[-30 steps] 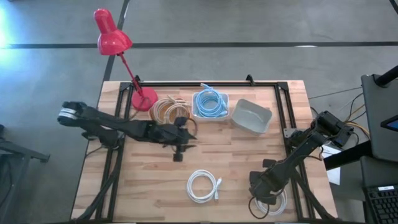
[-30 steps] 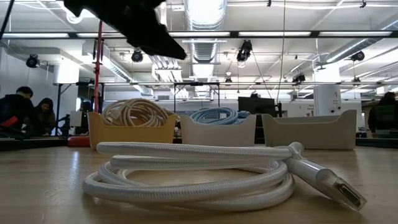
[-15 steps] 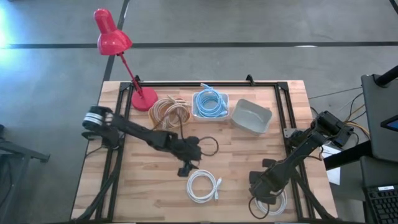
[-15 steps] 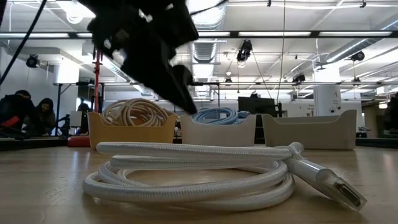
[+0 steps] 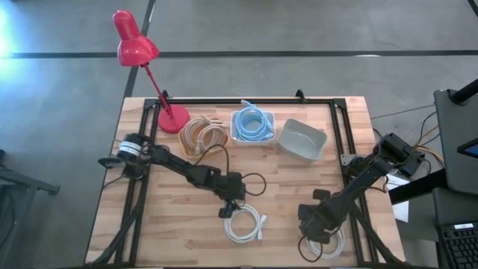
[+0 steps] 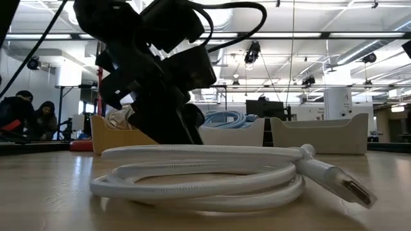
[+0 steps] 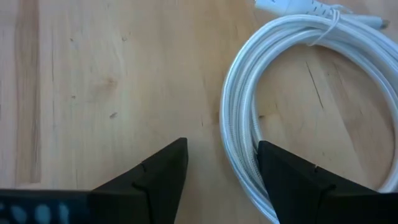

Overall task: Pick & Place USB Port
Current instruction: Put the left white usb cable into the grey bin

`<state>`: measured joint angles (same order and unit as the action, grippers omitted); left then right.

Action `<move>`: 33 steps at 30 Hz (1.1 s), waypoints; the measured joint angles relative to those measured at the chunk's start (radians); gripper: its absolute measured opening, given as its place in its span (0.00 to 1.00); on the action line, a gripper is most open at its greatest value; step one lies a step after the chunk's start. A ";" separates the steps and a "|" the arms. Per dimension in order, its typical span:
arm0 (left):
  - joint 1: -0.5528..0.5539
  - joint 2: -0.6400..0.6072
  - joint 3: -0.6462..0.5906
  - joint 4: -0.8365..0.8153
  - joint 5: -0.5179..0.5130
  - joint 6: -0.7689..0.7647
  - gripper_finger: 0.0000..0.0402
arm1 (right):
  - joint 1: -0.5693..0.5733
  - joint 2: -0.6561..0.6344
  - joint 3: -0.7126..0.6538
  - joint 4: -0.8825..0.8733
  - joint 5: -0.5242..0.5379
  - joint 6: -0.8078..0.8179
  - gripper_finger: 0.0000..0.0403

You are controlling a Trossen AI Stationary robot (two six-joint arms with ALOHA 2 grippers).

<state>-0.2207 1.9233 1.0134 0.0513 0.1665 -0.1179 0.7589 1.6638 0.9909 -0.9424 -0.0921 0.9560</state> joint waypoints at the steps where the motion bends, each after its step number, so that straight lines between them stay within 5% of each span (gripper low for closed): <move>1: 0.000 0.003 0.001 0.000 0.000 -0.002 0.55 | -0.003 0.000 0.000 0.000 0.007 -0.012 0.02; 12: 0.003 -0.030 -0.003 -0.010 -0.027 0.031 0.52 | -0.080 0.000 0.000 0.016 0.218 -0.135 0.02; 24: 0.016 -0.031 -0.002 -0.040 0.055 0.005 0.04 | -0.184 0.000 0.000 0.084 0.470 -0.235 0.02; 29: 0.029 -0.058 -0.006 -0.058 0.038 0.005 0.08 | -0.207 0.000 0.000 0.096 0.743 -0.273 0.02; 33: 0.031 -0.102 -0.008 -0.078 0.021 0.019 0.08 | -0.236 0.000 0.000 0.098 0.775 -0.380 0.02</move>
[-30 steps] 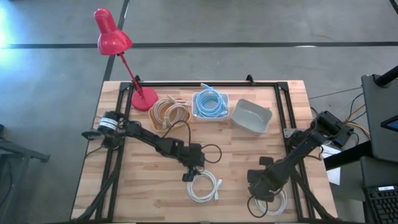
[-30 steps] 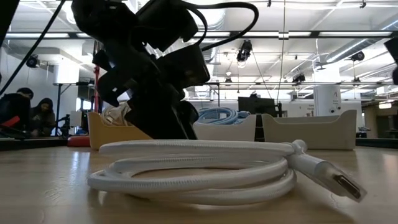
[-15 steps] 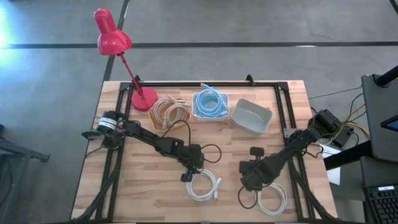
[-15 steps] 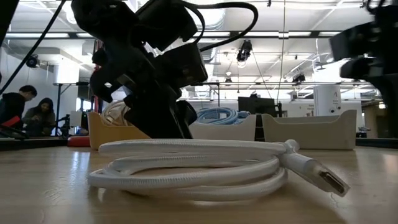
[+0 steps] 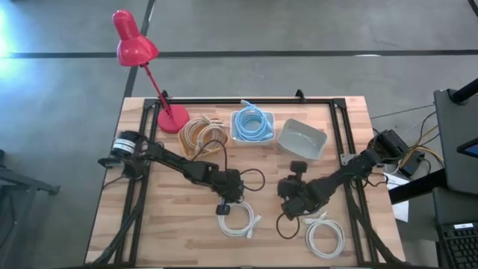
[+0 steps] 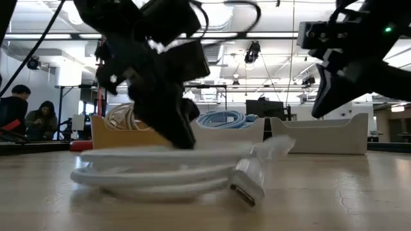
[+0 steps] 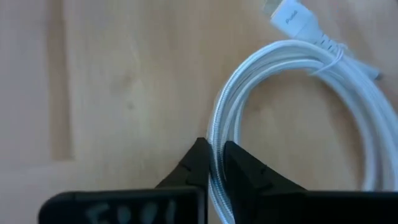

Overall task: Pick & Place USB Port
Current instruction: Put the left white usb cable into the grey bin

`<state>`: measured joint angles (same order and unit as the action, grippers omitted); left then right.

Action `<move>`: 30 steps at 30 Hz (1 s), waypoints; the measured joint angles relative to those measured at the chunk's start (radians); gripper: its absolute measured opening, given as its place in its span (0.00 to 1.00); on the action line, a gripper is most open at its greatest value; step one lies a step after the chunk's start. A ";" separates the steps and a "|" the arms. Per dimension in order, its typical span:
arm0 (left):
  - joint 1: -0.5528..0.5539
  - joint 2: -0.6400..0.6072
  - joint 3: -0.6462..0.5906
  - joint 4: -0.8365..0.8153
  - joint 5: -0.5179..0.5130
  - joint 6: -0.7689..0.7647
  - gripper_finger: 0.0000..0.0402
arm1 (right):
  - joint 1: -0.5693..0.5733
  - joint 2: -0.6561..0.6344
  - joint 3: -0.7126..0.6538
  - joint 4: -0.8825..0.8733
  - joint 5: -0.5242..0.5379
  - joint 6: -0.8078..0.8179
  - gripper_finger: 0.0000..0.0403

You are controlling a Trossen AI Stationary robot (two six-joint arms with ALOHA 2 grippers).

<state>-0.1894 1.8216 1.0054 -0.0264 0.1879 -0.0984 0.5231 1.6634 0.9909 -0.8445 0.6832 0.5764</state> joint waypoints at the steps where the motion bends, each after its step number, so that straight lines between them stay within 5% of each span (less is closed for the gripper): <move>1: 0.000 -0.018 0.000 -0.002 -0.007 0.006 0.07 | -0.008 0.000 0.000 0.008 0.005 -0.019 0.02; 19: 0.000 -0.190 0.003 -0.208 -0.228 0.080 0.06 | -0.231 0.001 0.000 0.332 -0.123 -0.283 0.02; 23: 0.000 -0.195 0.003 -0.226 -0.239 0.079 0.06 | -0.274 0.001 0.000 0.347 -0.219 -0.332 0.06; 30: 0.000 -0.203 0.003 -0.251 -0.240 0.074 0.06 | -0.279 -0.020 0.000 0.332 -0.232 -0.379 0.17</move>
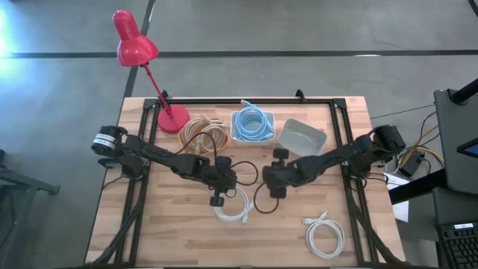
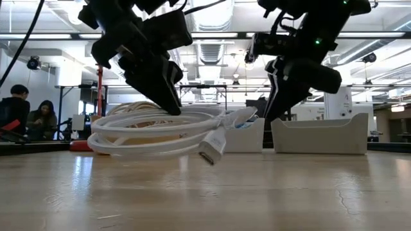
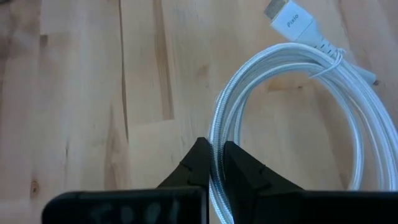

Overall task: Pick & Place USB Port
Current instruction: Put the left white usb cable into the grey bin

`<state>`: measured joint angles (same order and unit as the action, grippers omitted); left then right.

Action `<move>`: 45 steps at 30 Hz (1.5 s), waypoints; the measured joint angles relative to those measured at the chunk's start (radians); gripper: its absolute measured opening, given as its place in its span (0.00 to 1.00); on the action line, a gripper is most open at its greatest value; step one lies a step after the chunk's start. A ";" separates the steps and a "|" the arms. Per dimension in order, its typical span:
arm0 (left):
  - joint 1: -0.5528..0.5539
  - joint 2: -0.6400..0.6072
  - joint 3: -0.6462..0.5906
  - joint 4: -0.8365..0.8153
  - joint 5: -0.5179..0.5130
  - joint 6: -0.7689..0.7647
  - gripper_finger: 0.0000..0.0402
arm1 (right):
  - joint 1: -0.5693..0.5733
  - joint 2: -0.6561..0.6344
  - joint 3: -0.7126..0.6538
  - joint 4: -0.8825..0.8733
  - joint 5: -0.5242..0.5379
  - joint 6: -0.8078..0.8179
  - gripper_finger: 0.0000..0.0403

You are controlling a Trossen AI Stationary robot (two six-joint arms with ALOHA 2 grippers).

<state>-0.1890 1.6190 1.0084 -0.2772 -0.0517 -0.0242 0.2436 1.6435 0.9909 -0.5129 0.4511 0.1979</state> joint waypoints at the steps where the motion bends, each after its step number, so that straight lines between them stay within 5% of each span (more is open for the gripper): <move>1: 0.000 -0.001 0.000 0.000 0.000 0.000 0.06 | 0.000 -0.003 0.000 -0.010 0.000 0.001 0.19; 8: 0.002 -0.002 0.000 0.010 -0.028 -0.010 0.06 | 0.000 -0.032 0.000 -0.099 0.049 0.037 0.32; 13: 0.007 -0.002 0.001 0.075 -0.203 0.000 0.06 | 0.008 -0.108 0.000 -0.093 0.041 0.032 0.37; 20: 0.008 0.010 0.001 0.282 -0.424 0.261 0.06 | 0.006 -0.251 -0.018 0.059 -0.037 0.062 0.39; 26: 0.011 0.028 0.001 0.454 -0.443 0.401 0.06 | -0.014 -0.272 -0.059 0.242 -0.127 0.109 0.39; 33: 0.010 0.028 0.002 0.489 -0.498 0.491 0.06 | -0.036 -0.213 -0.060 0.258 -0.084 0.143 0.36; 39: 0.011 0.028 0.002 0.499 -0.509 0.503 0.06 | -0.037 -0.179 -0.059 0.257 0.060 0.137 0.33; 45: 0.012 0.028 0.002 0.506 -0.501 0.497 0.06 | -0.039 -0.154 -0.058 0.256 0.072 0.115 0.17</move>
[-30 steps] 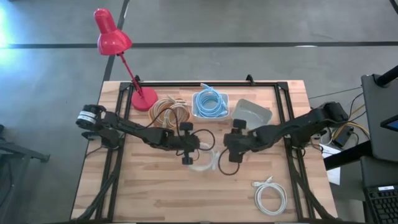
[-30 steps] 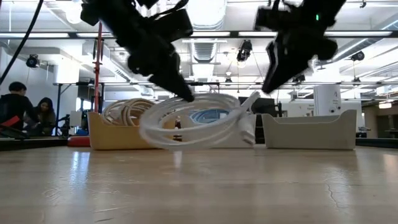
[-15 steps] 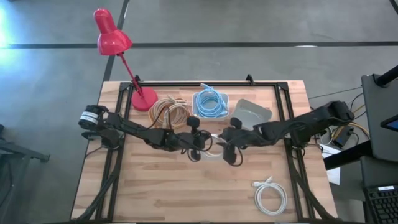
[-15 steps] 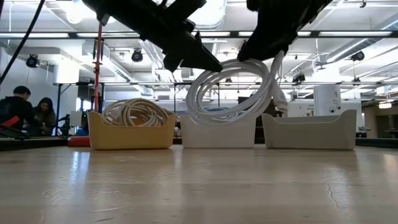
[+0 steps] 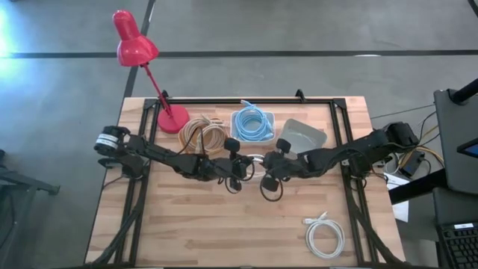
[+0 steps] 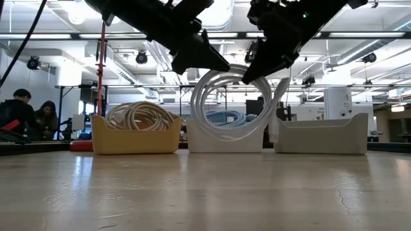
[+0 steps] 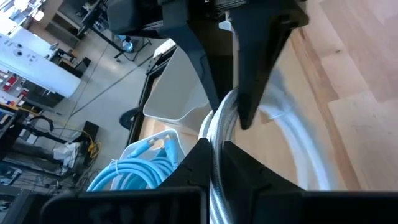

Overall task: Pick & Place USB Port
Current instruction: Put the left white usb cable into the grey bin

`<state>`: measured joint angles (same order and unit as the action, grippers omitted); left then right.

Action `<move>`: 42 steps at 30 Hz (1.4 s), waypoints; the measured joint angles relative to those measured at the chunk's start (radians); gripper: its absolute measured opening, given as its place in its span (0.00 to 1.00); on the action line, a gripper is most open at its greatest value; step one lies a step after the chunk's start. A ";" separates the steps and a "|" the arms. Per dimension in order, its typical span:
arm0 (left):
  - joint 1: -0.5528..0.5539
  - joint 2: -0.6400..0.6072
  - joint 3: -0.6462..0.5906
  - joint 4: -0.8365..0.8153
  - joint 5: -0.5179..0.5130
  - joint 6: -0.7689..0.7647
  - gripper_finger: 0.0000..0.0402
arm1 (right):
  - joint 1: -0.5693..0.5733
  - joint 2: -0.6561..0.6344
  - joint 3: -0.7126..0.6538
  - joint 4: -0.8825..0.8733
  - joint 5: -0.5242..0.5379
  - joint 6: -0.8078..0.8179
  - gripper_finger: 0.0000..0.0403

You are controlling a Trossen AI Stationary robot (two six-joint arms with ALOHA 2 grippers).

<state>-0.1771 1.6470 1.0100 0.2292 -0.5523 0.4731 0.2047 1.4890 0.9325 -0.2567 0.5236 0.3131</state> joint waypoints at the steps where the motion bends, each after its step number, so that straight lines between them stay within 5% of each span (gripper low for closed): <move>1: 0.001 0.000 0.000 0.000 0.001 0.000 0.06 | 0.000 0.000 0.000 -0.001 0.000 -0.003 0.13; 4: 0.003 0.000 0.000 0.001 0.002 -0.002 0.06 | 0.000 -0.001 0.000 -0.002 0.002 -0.020 0.05; 10: 0.003 0.000 0.003 0.008 0.008 -0.005 0.06 | 0.000 -0.013 0.035 -0.089 -0.001 -0.016 0.04; 15: 0.006 -0.001 0.000 -0.003 -0.002 -0.005 0.12 | 0.000 -0.047 0.111 -0.378 0.064 0.085 0.04; 21: 0.029 0.000 0.001 0.032 -0.008 -0.031 0.30 | -0.014 -0.088 0.210 -0.663 0.136 0.141 0.04; 28: 0.038 0.000 0.000 0.024 -0.019 -0.057 0.45 | -0.138 -0.187 0.281 -1.074 0.201 0.318 0.03; 36: 0.040 0.000 0.000 0.032 -0.023 -0.057 0.44 | -0.324 -0.340 0.061 -0.844 -0.006 0.164 0.03; 42: 0.040 0.000 0.000 0.032 -0.023 -0.057 0.44 | -0.390 -0.371 -0.071 -0.679 -0.030 0.053 0.03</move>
<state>-0.1368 1.6466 1.0103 0.2615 -0.5755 0.4156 -0.1856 1.1175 0.8618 -0.9361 0.4932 0.3665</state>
